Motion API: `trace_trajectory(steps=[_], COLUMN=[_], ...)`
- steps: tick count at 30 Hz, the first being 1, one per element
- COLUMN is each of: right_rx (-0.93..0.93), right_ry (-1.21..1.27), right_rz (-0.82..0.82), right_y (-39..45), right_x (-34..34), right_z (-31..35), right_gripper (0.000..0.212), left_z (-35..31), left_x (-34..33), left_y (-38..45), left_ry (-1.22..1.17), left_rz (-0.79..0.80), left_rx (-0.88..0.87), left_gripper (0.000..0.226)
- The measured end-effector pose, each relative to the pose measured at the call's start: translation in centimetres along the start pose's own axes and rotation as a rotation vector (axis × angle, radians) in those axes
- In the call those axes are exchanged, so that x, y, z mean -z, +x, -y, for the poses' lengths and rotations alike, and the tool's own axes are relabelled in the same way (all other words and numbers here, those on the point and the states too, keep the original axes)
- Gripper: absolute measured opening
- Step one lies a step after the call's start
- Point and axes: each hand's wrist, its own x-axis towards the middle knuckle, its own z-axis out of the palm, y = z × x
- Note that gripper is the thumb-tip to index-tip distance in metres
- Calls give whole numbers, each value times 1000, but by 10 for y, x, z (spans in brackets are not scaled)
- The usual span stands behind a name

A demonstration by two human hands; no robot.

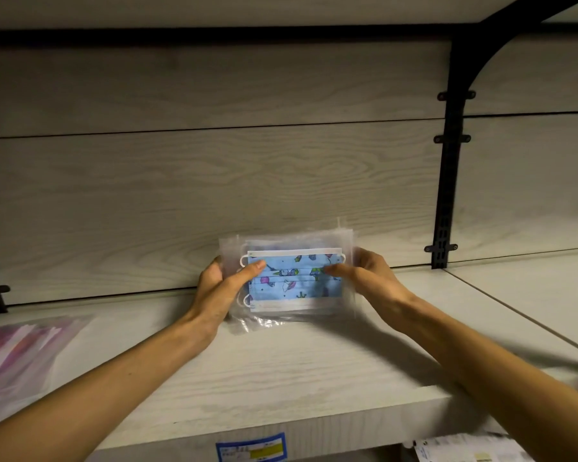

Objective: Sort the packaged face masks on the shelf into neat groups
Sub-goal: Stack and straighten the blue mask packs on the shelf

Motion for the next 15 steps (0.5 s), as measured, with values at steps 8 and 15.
trace_trajectory(steps=[8, 15], right_rx=[69, -51], right_ry=[19, 8], right_rz=[5, 90], right_y=[1, -9], right_x=[-1, 7], right_z=[4, -2], right_gripper=[26, 34], left_z=[-10, 8], left_x=[-3, 1], left_y=[4, -10], left_ry=[21, 22], left_rz=[-41, 30], left_rx=[-48, 27], left_gripper=[31, 34])
